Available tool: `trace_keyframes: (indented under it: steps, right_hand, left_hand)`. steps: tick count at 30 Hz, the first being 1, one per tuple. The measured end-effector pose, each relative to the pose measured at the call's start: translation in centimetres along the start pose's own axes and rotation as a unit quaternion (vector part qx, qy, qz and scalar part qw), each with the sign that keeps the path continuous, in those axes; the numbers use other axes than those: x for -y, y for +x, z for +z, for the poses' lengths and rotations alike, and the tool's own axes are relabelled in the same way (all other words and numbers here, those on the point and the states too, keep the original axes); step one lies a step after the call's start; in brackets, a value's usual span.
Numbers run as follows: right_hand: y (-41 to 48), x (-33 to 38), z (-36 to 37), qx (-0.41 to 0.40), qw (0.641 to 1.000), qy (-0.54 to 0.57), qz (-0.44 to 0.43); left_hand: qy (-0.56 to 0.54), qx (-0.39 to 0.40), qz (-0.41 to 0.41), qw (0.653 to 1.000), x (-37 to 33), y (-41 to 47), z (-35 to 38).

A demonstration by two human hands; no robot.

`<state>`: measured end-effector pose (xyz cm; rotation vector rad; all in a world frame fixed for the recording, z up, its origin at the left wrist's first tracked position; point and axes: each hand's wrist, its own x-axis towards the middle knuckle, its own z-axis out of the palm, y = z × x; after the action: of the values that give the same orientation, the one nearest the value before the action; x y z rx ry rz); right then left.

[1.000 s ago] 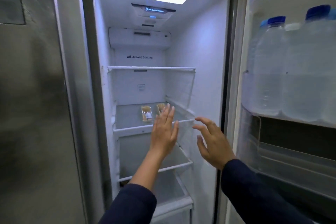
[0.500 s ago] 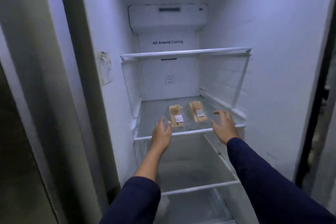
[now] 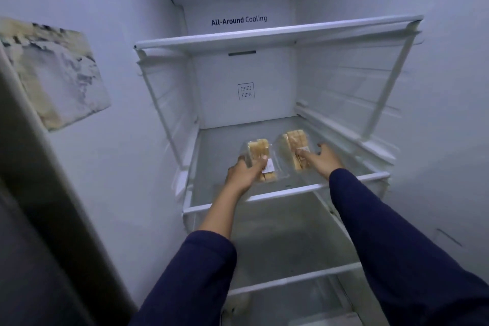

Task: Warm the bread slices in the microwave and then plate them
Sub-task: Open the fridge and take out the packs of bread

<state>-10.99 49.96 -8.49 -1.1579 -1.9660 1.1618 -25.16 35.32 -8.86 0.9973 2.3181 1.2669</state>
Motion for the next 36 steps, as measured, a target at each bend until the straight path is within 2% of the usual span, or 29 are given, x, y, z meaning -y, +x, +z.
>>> trace_keyframes:
  steps: [6, 12, 15, 20, 24, 31, 36]
  right_hand:
    - [2.0, 1.5, 1.1, 0.026, 1.000, 0.016, 0.010]
    - [3.0, 2.5, 1.0, 0.044, 0.999, 0.026, 0.020]
    - [2.7, 2.5, 0.4, 0.074, 0.994, 0.075, 0.037]
    - [2.3, 1.9, 0.0, 0.132, 0.972, 0.187, 0.053]
    - [1.4, 1.7, -0.2, 0.163, 0.963, 0.208, 0.042]
    - [0.8, -0.1, 0.0, 0.147, 0.952, 0.268, 0.030]
    - [0.1, -0.4, -0.5, 0.146, 0.956, 0.256, -0.009]
  left_hand:
    - [-0.161, 0.040, -0.005, 0.986, -0.9, 2.1, 0.3]
    - [-0.244, 0.024, -0.031, 0.969, -0.9, 3.6, 0.0]
    - [-0.292, 0.039, -0.040, 0.955, -0.4, 3.9, -0.2]
    - [-0.318, 0.074, -0.038, 0.944, -0.6, 3.9, 0.6]
    - [-0.327, 0.087, -0.032, 0.940, -0.8, 3.4, 0.7]
    - [-0.278, 0.118, 0.050, 0.952, -0.7, 1.8, 1.6]
    - [-0.295, 0.112, 0.041, 0.948, -0.6, 0.3, 1.6]
